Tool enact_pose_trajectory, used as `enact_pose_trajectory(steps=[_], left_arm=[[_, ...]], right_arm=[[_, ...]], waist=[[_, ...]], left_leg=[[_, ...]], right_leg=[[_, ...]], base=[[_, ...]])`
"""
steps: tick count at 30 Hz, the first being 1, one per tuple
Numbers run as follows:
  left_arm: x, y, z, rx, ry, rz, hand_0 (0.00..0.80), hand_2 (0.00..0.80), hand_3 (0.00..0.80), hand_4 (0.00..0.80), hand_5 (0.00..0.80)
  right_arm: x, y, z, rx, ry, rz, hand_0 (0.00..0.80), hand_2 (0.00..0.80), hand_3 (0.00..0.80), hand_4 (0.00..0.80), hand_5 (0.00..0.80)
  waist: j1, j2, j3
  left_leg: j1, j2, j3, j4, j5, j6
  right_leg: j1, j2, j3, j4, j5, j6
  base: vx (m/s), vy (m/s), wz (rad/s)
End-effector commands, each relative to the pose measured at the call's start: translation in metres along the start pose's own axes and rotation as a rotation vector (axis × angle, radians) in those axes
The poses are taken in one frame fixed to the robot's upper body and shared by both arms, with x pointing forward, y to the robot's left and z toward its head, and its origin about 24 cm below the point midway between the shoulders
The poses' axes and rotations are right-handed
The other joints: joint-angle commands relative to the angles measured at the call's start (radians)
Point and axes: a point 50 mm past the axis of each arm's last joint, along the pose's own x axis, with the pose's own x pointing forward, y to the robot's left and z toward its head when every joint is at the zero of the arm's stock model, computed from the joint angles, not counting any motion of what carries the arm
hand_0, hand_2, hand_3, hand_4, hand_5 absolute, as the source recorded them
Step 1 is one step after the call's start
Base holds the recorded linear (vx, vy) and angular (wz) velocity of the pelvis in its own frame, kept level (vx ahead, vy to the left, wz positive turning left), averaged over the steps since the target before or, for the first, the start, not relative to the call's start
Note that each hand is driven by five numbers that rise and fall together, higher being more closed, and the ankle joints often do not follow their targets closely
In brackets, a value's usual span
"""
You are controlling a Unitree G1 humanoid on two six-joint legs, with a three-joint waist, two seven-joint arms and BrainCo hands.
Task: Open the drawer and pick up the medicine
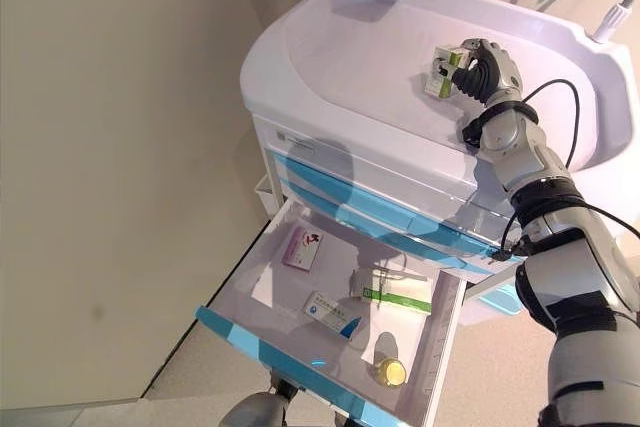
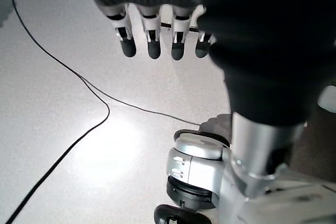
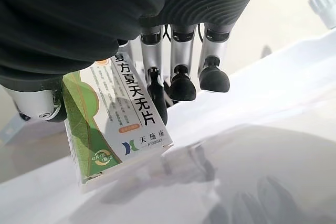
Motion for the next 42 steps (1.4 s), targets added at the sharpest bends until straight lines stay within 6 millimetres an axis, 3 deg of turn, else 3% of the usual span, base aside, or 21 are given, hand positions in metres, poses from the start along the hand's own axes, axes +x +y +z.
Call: enact_pose_trajectory(steps=[1, 14, 25, 42], left_arm=[[0.0, 0.006, -0.01, 0.012, 0.043, 0.002, 0.0, 0.0, 0.0, 0.0, 0.0], [-0.001, 0.006, -0.012, 0.009, 0.051, -0.009, 0.0, 0.0, 0.0, 0.0, 0.0], [-0.001, 0.008, -0.015, 0.007, 0.052, -0.017, 0.0, 0.0, 0.0, 0.0, 0.0], [-0.001, 0.006, -0.016, 0.005, 0.06, -0.032, 0.0, 0.0, 0.0, 0.0, 0.0]], right_arm=[[-0.004, 0.007, 0.013, -0.035, -0.088, 0.031, 0.8, 0.8, 0.8, 0.8, 0.8], [-0.024, 0.014, 0.011, -0.072, -0.171, 0.133, 0.8, 0.8, 0.8, 0.8, 0.8], [-0.028, 0.006, 0.011, -0.097, -0.193, 0.183, 0.8, 0.8, 0.8, 0.8, 0.8], [-0.027, 0.015, 0.004, -0.135, -0.149, 0.256, 0.8, 0.8, 0.8, 0.8, 0.8]], waist=[[-0.004, -0.021, -0.028], [-0.028, -0.021, -0.031], [-0.043, -0.023, -0.037], [-0.055, -0.024, -0.04]], left_leg=[[0.016, -0.056, 0.023, 0.028, -0.063, 0.031], [0.03, -0.052, 0.025, 0.027, -0.069, 0.031], [0.044, -0.048, 0.032, 0.027, -0.076, 0.031], [0.047, -0.043, 0.038, 0.026, -0.075, 0.03]], right_leg=[[-0.07, -0.054, 0.026, 0.087, 0.059, 0.072], [-0.065, -0.057, 0.029, 0.101, 0.05, 0.069], [-0.059, -0.057, 0.037, 0.108, 0.047, 0.07], [-0.061, -0.054, 0.045, 0.105, 0.051, 0.068]], base=[[0.0, 0.0, 0.0], [0.001, -0.001, -0.01], [0.0, -0.003, -0.03], [-0.002, -0.002, -0.01]])
